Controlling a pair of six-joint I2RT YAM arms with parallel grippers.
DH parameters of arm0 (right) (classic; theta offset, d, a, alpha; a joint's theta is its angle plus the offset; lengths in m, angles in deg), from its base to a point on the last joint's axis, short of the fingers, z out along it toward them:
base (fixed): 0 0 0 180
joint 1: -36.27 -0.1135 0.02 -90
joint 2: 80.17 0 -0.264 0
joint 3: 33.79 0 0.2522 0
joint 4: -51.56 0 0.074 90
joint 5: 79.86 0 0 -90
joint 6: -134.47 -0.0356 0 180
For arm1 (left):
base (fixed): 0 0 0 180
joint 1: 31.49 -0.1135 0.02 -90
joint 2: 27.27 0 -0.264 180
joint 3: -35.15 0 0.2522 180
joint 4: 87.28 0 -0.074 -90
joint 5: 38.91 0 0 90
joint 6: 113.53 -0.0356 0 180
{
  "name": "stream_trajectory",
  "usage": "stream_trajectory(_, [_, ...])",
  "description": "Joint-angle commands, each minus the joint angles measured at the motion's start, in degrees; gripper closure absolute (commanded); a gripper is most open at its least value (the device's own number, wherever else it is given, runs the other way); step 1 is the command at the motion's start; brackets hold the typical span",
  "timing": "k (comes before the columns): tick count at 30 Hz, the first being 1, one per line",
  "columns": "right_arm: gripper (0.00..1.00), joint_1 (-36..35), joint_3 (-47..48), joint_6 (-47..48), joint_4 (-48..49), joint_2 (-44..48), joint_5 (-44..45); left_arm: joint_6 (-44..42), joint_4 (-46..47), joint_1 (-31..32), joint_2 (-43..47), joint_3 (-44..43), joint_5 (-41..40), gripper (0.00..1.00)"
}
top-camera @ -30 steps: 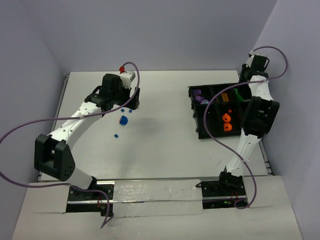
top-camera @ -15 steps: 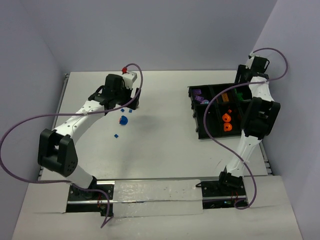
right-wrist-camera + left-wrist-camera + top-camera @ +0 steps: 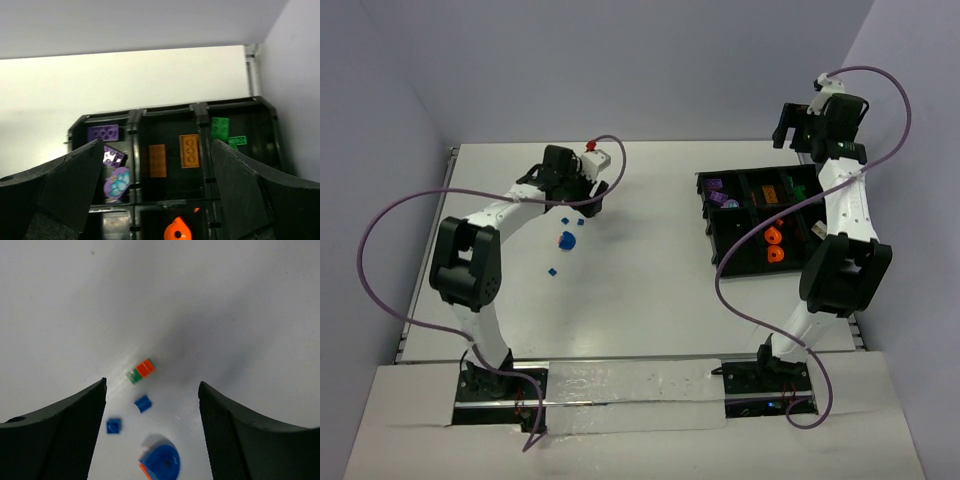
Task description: Sort the legos into containers by color
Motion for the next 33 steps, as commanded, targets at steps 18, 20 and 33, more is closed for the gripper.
stream_trajectory(18, [0.05,-1.56,-5.38,-0.23,-3.68,3.7,-6.56,-48.58,-21.52,-12.51,-19.29,-20.47,36.1,0.51])
stream_trajectory(20, [0.05,-1.56,-5.39,-0.23,-3.87,3.61,-6.74,-48.3,-19.62,-12.43,-19.8,-19.84,35.93,0.52])
stream_trajectory(33, [0.05,-1.47,-5.99,0.38,-4.48,3.11,-6.83,-57.37,-26.26,-11.49,-25.07,-25.88,36.71,0.64])
